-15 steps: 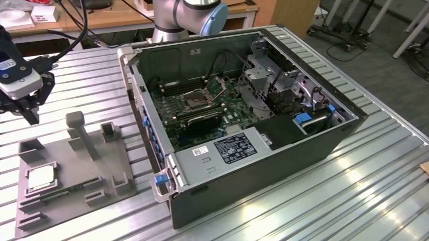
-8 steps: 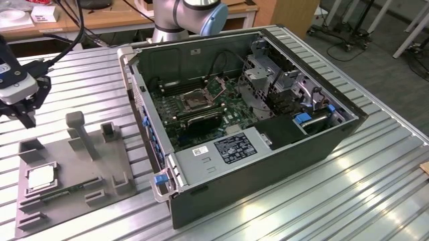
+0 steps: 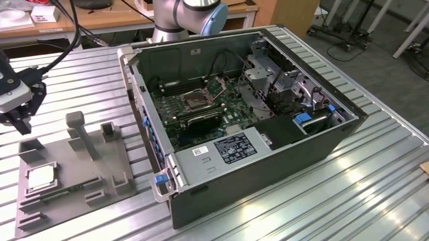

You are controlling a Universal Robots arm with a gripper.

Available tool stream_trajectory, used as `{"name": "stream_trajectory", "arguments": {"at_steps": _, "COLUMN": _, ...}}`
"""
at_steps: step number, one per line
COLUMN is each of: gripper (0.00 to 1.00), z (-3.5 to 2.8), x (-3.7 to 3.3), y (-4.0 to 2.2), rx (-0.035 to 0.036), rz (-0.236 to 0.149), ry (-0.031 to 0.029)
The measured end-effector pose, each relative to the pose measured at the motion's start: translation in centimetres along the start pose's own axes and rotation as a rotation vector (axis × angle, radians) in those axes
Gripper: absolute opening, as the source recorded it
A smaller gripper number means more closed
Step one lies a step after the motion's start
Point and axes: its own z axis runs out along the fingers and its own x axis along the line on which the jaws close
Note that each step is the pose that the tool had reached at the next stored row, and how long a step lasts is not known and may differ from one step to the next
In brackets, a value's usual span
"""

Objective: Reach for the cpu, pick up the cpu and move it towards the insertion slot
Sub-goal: 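Reach for the cpu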

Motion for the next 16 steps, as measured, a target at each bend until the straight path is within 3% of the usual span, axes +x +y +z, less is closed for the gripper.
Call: {"name": "stream_trajectory", "arguments": {"at_steps": 16, "gripper": 0.10, "z": 0.80, "x": 1.06, "y": -1.82, "rx": 0.0000, "rz": -0.001, "ry": 0.0000}}
